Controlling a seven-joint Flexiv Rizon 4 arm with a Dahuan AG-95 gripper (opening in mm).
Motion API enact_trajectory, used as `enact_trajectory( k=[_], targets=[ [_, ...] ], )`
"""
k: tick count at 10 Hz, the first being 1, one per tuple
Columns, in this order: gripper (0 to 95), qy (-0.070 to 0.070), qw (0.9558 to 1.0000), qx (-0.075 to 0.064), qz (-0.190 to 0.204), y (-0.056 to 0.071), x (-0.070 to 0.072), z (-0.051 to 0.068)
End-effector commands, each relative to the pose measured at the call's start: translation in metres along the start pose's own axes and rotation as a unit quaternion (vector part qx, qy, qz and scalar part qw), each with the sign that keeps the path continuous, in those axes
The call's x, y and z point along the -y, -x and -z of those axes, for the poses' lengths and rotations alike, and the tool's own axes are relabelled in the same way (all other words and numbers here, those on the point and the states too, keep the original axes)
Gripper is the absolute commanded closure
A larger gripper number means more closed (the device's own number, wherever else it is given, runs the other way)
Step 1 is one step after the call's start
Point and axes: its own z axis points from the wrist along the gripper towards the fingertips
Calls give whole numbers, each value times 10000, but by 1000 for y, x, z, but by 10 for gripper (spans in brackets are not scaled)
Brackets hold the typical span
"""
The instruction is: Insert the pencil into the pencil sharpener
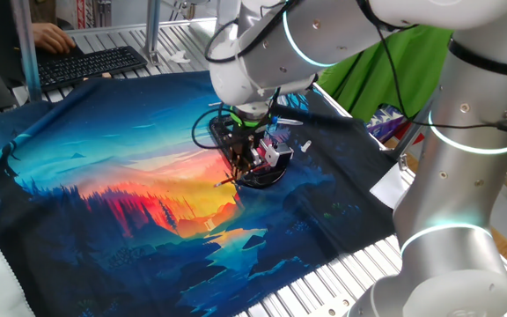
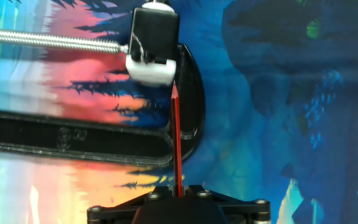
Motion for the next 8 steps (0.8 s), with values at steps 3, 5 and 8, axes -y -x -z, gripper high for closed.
enact_trajectory(
  k=[3,5,8],
  targets=[
    [950,24,10000,-36,68,6,2,2],
    [950,43,9999,-77,118,6,3,2],
    [950,61,9999,-116,109,-1,1,7]
  ],
)
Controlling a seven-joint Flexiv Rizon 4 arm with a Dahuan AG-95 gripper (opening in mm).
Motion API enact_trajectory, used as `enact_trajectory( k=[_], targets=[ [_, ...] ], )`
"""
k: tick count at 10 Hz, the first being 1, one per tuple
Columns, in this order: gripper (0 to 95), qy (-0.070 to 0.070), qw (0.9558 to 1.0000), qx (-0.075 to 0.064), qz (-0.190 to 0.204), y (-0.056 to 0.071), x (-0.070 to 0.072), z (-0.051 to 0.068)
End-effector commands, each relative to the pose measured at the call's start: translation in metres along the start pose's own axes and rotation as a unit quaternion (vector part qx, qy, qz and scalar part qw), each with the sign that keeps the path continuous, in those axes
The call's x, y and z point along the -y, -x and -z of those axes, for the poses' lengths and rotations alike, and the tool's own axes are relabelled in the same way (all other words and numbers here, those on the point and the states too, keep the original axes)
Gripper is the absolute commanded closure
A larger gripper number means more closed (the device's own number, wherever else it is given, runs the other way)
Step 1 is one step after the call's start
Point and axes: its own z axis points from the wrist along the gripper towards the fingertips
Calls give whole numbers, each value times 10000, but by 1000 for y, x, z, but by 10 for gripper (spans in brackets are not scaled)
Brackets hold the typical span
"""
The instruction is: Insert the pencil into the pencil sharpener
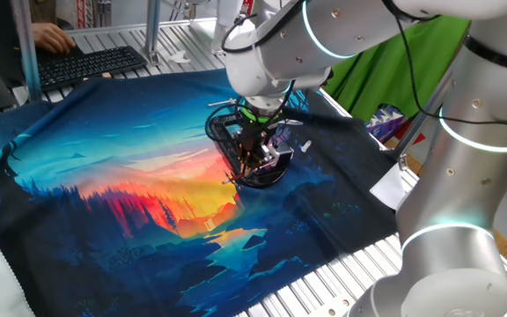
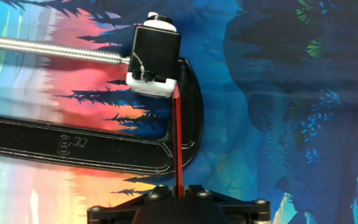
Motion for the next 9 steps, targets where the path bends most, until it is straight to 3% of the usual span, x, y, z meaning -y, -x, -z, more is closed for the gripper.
enact_trajectory(
  k=[1,5,9],
  targets=[
    [950,-18,10000,65,-52,-10,-1,5],
    [950,-41,10000,52,50,-19,-15,5],
    [950,-40,10000,45,59,-19,-18,1]
  ],
)
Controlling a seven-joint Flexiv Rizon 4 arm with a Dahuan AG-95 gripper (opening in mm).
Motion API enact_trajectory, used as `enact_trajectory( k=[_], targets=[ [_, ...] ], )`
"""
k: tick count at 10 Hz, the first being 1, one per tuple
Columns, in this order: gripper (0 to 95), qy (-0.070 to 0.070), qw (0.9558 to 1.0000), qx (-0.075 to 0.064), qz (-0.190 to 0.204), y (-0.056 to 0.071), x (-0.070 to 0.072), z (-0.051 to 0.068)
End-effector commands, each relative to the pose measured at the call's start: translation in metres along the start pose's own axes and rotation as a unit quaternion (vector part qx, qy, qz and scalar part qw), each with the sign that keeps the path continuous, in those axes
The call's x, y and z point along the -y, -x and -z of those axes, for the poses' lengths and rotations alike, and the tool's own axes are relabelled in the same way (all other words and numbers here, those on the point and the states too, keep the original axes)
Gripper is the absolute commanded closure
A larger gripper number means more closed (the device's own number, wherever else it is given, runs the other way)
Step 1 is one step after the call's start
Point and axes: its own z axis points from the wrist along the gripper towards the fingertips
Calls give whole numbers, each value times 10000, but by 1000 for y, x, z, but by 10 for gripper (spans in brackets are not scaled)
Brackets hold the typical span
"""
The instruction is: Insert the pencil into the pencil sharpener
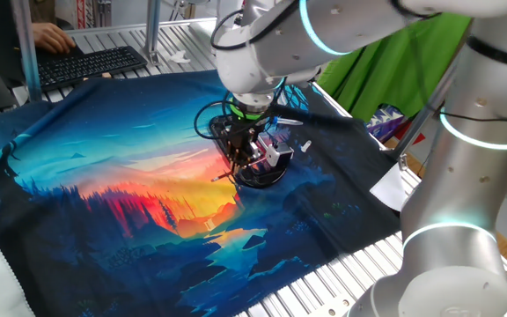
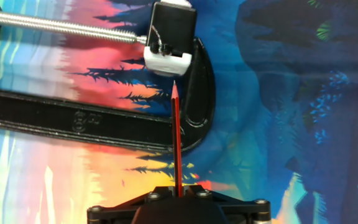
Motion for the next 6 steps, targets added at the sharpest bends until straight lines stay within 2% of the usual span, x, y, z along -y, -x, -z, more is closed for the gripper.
enact_trajectory(
  k=[1,6],
  targets=[
    [950,3,10000,44,33,1,5,5],
    [950,0,10000,73,2,2,-1,5]
  ],
)
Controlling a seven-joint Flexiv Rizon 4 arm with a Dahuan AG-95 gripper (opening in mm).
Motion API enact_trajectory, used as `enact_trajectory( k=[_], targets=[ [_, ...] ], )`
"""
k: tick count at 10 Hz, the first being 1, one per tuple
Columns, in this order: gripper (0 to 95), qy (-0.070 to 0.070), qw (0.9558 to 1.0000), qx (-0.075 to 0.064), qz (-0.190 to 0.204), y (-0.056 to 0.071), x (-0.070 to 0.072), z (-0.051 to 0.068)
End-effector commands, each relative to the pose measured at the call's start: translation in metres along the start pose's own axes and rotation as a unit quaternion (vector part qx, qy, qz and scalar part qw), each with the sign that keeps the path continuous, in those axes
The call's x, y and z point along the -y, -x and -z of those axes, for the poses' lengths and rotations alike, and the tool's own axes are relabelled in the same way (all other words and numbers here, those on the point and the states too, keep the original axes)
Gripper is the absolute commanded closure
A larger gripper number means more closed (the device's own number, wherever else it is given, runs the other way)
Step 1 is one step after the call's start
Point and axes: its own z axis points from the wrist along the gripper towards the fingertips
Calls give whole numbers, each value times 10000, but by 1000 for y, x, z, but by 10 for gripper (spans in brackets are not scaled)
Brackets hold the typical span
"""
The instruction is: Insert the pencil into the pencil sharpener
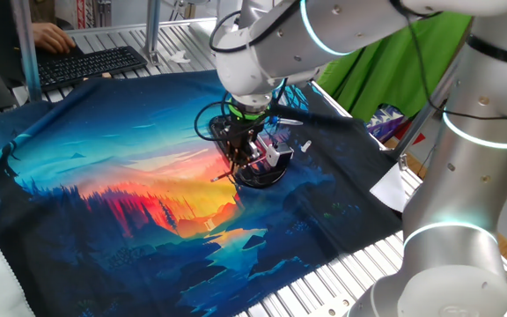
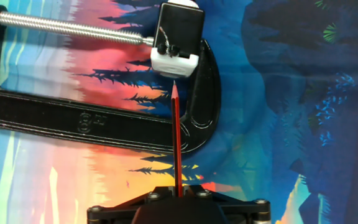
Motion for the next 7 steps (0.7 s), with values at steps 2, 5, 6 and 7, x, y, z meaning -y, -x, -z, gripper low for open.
enact_trajectory(
  k=[2,5,6,7],
  targets=[
    [950,-4,10000,6,8,1,-3,-4],
    [950,6,10000,9,35,4,-5,-6],
    [950,6,10000,12,31,6,-6,-7],
    [950,7,10000,16,33,7,-7,-7]
  ],
)
